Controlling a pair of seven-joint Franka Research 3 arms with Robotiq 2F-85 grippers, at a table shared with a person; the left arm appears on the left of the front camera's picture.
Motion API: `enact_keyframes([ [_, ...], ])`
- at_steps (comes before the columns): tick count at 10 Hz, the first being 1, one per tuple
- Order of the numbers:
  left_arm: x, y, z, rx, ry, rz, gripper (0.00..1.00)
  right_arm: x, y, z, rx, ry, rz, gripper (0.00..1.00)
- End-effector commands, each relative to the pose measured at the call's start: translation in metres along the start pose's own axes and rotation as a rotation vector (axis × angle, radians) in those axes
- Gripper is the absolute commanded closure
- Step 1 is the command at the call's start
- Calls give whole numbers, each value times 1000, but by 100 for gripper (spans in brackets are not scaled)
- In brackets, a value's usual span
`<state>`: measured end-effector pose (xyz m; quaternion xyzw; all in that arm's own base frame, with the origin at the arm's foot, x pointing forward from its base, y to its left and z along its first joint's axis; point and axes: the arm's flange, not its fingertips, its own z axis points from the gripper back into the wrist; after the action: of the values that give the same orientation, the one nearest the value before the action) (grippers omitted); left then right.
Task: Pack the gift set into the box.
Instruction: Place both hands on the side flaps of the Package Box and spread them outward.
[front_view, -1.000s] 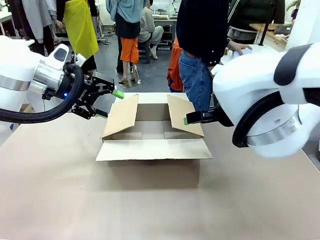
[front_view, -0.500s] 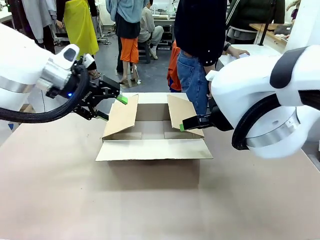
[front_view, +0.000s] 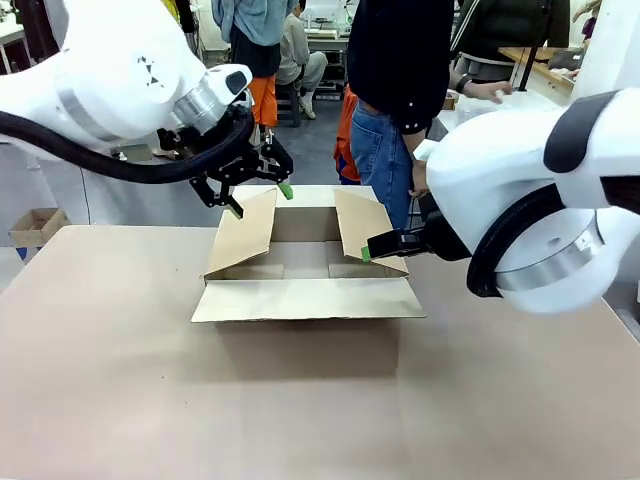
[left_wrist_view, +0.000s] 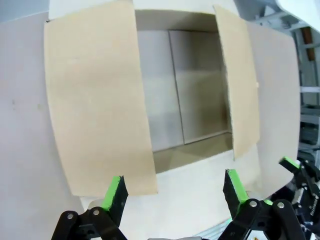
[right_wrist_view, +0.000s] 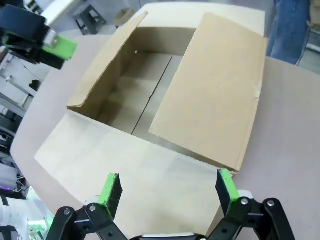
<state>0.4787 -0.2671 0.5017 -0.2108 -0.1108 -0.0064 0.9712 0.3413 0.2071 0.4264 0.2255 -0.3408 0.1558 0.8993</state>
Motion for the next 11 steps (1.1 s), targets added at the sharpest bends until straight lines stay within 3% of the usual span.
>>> enact_keyframes([
  [1, 14, -9, -1, 36, 5, 37, 0, 34, -6, 6, 16, -23, 24, 0],
  [3, 20, -11, -11, 96, -15, 58, 0, 53, -18, -5, 8, -44, 23, 0],
  [4, 23, -14, -18, 124, -10, 62, 0, 27, -7, 7, 0, -29, 10, 0],
  [8, 46, -20, -55, 260, 35, 132, 0, 27, -7, 7, 0, -29, 10, 0],
  [11, 56, -20, -86, 477, 22, 122, 0, 27, -7, 7, 0, -29, 10, 0],
])
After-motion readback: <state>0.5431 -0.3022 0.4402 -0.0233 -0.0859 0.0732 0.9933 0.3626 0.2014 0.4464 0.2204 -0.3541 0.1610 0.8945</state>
